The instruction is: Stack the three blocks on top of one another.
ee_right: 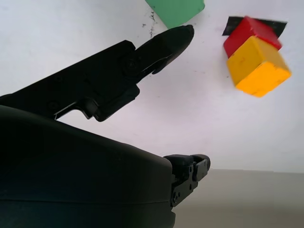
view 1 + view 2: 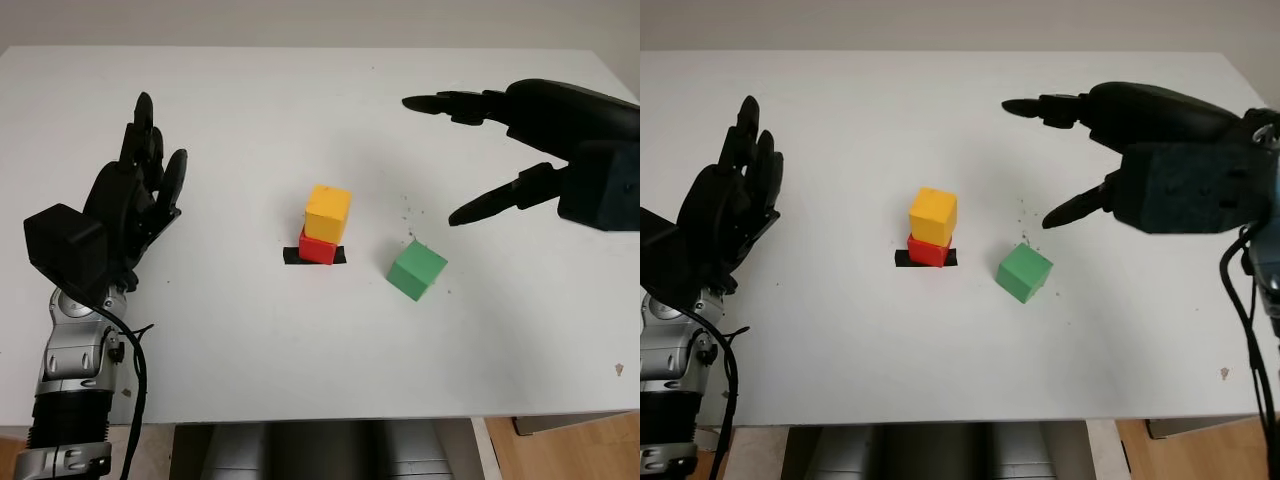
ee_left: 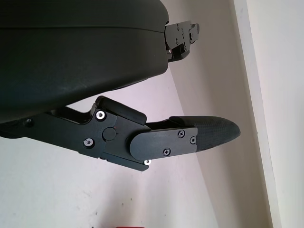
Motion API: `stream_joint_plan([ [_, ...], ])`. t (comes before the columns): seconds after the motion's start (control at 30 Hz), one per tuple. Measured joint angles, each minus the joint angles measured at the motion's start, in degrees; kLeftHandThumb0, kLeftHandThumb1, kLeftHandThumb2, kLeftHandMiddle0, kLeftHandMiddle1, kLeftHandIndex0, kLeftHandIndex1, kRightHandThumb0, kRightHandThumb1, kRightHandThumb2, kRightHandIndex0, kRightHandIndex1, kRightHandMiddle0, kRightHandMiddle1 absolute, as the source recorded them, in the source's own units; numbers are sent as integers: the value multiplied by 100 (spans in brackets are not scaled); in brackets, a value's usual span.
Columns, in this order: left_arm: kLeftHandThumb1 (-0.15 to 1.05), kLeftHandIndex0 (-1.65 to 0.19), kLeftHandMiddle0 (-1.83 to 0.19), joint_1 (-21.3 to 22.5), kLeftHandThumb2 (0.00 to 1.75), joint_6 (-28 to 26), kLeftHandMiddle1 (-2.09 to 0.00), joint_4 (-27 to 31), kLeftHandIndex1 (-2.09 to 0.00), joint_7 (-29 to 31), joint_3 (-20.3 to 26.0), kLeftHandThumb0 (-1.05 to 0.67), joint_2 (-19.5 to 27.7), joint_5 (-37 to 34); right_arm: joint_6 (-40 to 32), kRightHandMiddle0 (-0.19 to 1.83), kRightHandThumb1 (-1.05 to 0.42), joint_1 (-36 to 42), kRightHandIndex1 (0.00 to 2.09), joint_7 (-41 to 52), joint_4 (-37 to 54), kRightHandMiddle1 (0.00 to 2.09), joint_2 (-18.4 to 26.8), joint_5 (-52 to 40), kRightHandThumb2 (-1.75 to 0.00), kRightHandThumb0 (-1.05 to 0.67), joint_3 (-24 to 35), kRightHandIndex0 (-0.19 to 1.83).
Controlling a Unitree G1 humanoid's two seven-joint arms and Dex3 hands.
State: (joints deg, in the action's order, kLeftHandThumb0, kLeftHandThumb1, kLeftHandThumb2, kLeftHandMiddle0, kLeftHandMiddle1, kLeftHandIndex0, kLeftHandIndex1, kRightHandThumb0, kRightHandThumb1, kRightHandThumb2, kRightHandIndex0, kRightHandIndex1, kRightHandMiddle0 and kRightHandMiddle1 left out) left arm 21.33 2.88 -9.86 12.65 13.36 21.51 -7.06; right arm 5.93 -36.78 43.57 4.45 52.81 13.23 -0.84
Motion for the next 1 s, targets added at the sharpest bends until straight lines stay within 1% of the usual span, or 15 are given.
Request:
stream_joint_plan([
  [0.13,105,19,19,0,58,-141,-4,2,-1,-70,89,-73,8,-17,649,39,-77,63,13,98,16,9,205,147,-6,-49,-39,35],
  [0.2,105,19,19,1,59,-159,-5,2,-1,-81,106,-72,14,-19,863,42,-77,128,13,108,55,9,251,220,-6,-48,-44,39],
  [0.3,105,19,19,0,58,-162,-5,2,-1,-115,125,-72,14,-20,1146,46,-76,232,12,123,182,9,325,429,-5,-50,-88,41],
  [0.37,105,18,18,0,57,-162,-5,5,-2,-141,134,-72,14,-20,1459,50,-74,299,11,63,204,10,328,552,-4,-52,-128,41],
  [0.47,105,15,15,0,53,-114,-6,4,-5,-201,140,-69,13,-19,1903,48,-75,389,4,-53,187,7,328,788,-5,-54,-224,29],
  [0.67,105,11,10,-1,51,103,-7,-18,-7,-325,175,-67,13,-12,2236,49,-76,673,4,-170,183,7,328,1122,-6,-58,-321,25],
  [0.93,105,10,11,-7,52,126,-6,-18,-6,-356,174,-66,14,-3,2549,50,-79,1004,4,-655,14,6,318,1568,-6,-58,-348,23],
  [1.0,105,13,13,-14,53,126,-4,-18,-5,-325,173,-66,15,-4,2655,50,-79,1026,4,-834,-74,6,304,1661,-6,-58,-375,23],
])
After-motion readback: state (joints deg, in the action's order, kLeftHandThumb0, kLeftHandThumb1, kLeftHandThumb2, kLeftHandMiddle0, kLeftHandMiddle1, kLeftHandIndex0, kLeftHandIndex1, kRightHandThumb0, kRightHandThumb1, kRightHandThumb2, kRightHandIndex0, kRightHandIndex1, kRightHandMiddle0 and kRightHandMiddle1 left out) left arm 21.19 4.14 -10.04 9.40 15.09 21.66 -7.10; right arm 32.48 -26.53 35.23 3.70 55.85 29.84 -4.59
